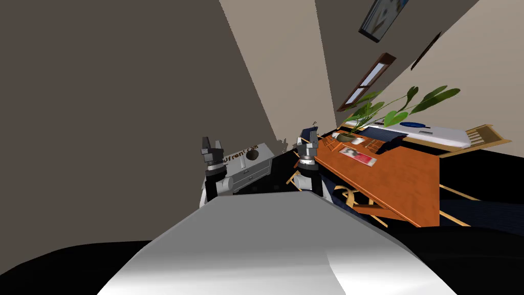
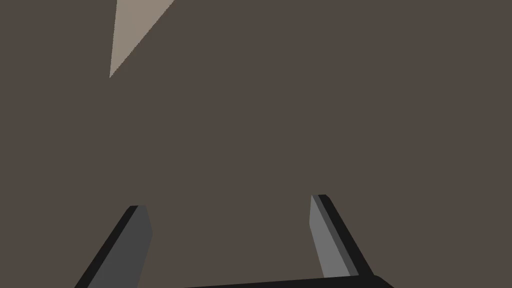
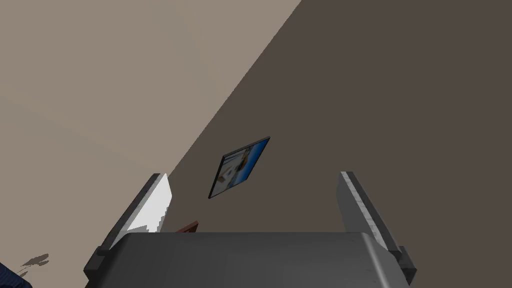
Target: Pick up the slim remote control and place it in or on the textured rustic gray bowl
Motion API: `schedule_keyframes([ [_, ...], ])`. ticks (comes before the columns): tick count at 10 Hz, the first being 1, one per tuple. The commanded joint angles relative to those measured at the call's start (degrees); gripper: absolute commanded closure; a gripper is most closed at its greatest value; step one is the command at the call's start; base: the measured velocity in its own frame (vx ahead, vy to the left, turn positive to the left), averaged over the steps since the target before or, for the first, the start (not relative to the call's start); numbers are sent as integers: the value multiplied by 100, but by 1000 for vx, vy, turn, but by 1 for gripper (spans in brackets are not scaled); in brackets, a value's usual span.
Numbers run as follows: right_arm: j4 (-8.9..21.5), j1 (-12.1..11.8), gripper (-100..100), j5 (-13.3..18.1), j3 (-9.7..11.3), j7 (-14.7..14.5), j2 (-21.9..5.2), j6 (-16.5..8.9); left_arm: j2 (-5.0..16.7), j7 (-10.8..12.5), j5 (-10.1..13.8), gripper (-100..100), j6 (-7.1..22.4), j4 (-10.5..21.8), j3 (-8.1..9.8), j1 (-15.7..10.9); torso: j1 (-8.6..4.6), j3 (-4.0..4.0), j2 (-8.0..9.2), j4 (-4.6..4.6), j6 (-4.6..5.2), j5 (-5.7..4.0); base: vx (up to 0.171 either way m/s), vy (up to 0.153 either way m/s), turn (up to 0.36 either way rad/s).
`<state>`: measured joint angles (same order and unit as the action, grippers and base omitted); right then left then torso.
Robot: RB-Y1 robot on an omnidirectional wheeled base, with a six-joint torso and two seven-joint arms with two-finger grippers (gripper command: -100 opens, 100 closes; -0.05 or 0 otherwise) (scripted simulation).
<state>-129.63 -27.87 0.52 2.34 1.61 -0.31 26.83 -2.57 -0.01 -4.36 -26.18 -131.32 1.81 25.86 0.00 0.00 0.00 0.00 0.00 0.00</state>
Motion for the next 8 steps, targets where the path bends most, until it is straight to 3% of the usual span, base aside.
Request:
schedule_keyframes([
  [1, 0, 0, 0, 0, 0, 0, 0, 0, 194, -79, 53, -100, 122, 58, -1, -34, 0, 0, 0, 0, 0, 0, -13, -7, -47],
  [4, 0, 1, 0, 0, 0, 0, 0, 0, 537, -261, 186, -100, 442, 215, 10, -126, -3, 7, 12, 2, 1, 0, -34, -7, -65],
  [8, 0, 1, 0, 0, 0, 0, 0, 0, 1070, -616, 471, -100, 1113, 574, 70, -354, 14, 10, 18, 4, 1, 3, -49, 25, -94],
])
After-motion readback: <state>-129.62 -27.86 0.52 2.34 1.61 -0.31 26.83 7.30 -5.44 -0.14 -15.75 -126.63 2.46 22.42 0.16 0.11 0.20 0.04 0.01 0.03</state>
